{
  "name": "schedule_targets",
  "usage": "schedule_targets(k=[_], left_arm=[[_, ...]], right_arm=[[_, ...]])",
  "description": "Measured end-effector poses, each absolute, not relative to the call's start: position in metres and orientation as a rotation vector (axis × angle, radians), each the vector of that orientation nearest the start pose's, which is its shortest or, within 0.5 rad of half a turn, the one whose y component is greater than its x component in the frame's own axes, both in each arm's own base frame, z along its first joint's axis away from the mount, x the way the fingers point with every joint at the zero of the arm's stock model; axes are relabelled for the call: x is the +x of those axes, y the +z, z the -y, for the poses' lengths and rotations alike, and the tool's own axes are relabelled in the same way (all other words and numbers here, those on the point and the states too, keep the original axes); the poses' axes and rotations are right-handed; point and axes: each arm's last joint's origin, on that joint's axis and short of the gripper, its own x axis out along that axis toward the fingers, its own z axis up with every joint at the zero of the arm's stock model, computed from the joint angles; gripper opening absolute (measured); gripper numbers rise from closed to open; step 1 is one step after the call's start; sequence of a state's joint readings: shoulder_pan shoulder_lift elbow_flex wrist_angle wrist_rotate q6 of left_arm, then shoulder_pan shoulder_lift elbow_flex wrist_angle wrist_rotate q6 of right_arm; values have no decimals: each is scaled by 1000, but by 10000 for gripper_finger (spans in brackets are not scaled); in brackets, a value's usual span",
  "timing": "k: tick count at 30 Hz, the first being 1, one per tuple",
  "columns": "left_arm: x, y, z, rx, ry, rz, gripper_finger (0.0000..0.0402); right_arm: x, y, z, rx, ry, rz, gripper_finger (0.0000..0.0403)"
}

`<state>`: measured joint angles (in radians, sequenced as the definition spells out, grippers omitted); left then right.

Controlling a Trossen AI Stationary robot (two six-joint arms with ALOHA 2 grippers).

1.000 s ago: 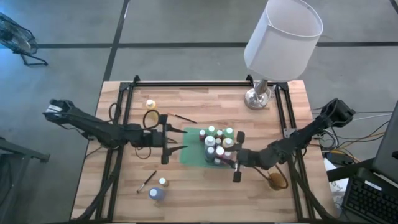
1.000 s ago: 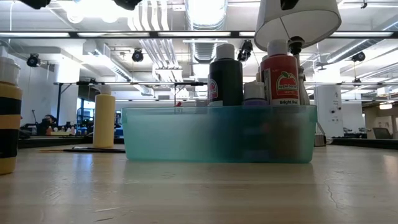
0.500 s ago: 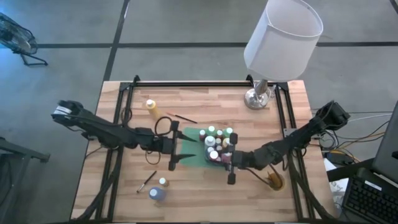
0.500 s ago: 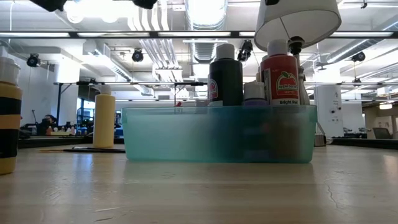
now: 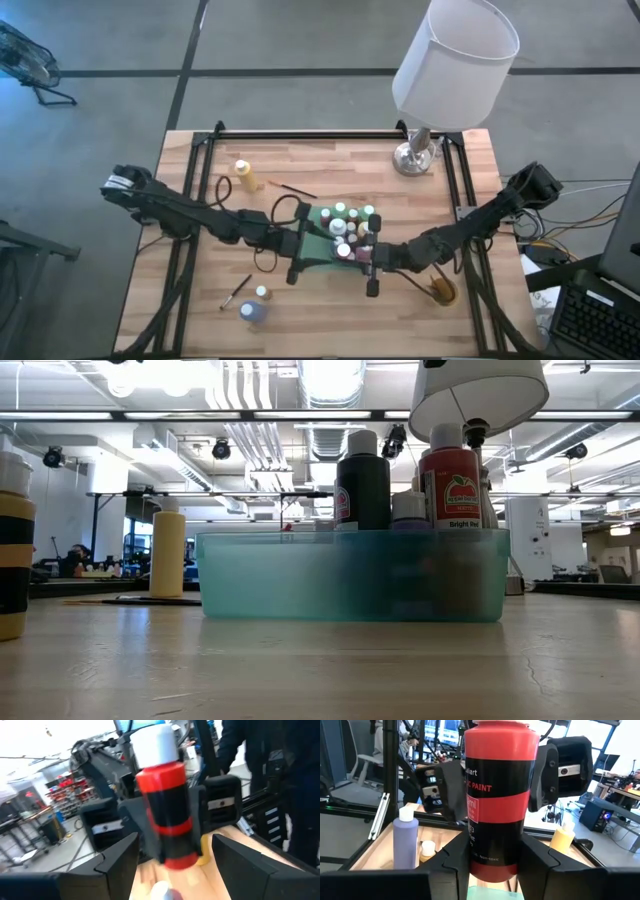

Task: Pick & Place Paint Supplies
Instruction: Put the red paint bottle into the green bin

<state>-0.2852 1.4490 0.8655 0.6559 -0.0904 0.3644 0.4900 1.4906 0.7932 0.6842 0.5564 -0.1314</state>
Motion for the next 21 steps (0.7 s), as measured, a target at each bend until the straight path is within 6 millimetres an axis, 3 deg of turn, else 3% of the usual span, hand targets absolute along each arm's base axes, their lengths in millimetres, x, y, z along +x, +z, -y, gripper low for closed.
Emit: schedule_targets(k=[9, 21], left_arm=[[327, 291, 94, 330, -220, 125, 255], [329, 295, 95, 310, -246, 167, 255]], right_arm=[[287, 252, -136, -147, -64, -30, 109], [287, 252, -136, -152, -64, -33, 107]])
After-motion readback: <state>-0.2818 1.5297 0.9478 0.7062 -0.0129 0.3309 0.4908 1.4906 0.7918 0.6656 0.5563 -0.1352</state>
